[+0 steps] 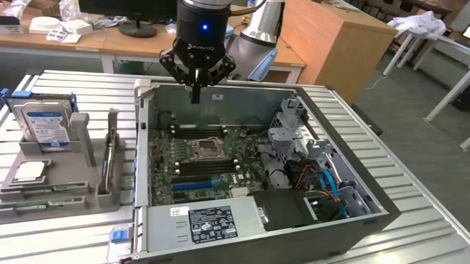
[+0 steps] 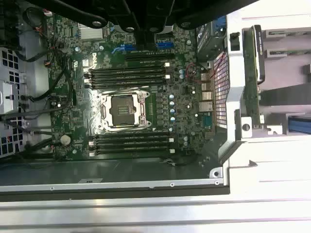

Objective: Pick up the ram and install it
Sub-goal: 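Reach for the ram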

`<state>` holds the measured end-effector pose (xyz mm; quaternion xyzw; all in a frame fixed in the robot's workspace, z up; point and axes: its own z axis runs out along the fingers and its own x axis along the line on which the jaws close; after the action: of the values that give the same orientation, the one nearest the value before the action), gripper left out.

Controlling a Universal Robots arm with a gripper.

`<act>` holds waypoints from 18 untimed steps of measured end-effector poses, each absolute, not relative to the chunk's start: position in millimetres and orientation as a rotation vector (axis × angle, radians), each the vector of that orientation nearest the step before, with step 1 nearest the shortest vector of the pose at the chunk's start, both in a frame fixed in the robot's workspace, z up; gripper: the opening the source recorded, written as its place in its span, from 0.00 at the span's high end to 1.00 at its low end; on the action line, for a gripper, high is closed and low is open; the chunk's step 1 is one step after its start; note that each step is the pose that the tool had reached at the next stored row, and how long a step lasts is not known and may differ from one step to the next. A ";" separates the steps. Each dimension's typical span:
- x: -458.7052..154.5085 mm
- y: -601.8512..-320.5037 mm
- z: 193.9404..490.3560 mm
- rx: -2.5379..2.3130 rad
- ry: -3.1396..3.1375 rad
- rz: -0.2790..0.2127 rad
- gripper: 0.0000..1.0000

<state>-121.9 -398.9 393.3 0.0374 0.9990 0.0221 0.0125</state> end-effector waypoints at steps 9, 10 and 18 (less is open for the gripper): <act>-121.9 -398.9 393.3 0.117 3.114 0.069 0.89; -121.9 -398.9 393.3 0.116 3.114 0.069 0.89; -123.1 -398.9 398.8 0.116 3.111 0.069 0.89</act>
<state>-123.1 -398.9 398.8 0.0374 0.9990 0.0223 0.0137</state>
